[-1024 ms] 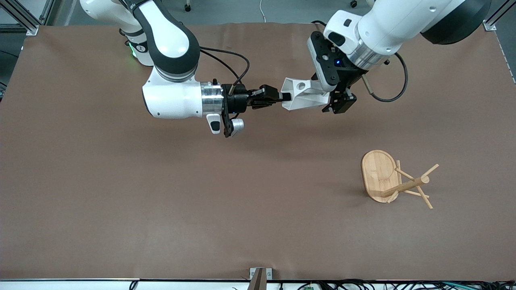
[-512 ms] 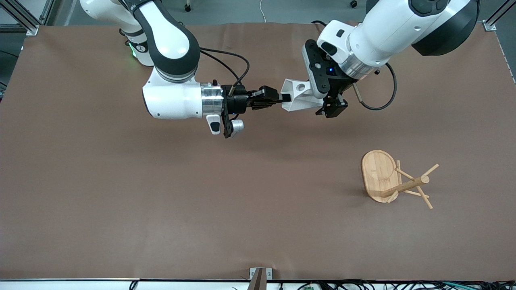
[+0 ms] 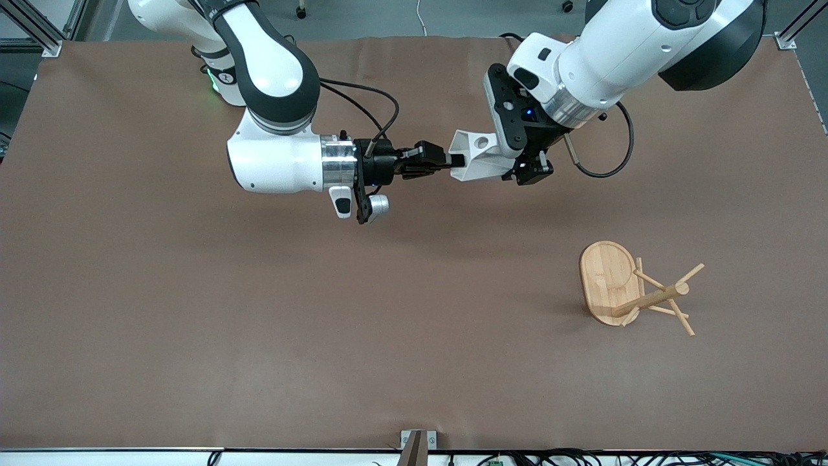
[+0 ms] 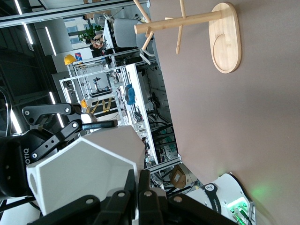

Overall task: Hang cup on rack
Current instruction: 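Grasp the cup with the left gripper from the right gripper, then carry the cup with the left gripper while the right gripper withdraws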

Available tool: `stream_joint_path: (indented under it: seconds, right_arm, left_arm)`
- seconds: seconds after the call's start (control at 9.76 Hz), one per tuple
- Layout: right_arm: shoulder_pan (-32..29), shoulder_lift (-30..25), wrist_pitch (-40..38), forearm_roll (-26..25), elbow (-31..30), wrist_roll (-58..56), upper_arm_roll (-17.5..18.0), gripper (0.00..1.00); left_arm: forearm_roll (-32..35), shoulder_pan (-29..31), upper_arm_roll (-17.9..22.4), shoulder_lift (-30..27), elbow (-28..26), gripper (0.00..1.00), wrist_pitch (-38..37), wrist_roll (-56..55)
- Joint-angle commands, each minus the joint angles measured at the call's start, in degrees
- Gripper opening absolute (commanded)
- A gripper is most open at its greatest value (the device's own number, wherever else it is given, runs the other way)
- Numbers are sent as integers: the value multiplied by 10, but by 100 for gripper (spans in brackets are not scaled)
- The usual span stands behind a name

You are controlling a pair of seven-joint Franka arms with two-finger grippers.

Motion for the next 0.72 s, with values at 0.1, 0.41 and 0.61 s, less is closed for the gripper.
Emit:
stream_joint_path:
  seconds: [0.1, 0.41, 0.61]
  right_arm:
    - [2, -8, -6, 18, -3, -5, 1, 70]
    - [-16, -16, -7, 6, -7, -4, 0, 100]
    - [-76, -35, -29, -119, -12, -3, 1, 100]
  left_arm:
    - [1, 14, 1, 3, -9, 39, -10, 1]
    - [27, 51, 4, 6, 1, 39, -53, -15]
    - [46, 78, 4, 6, -4, 39, -70, -108]
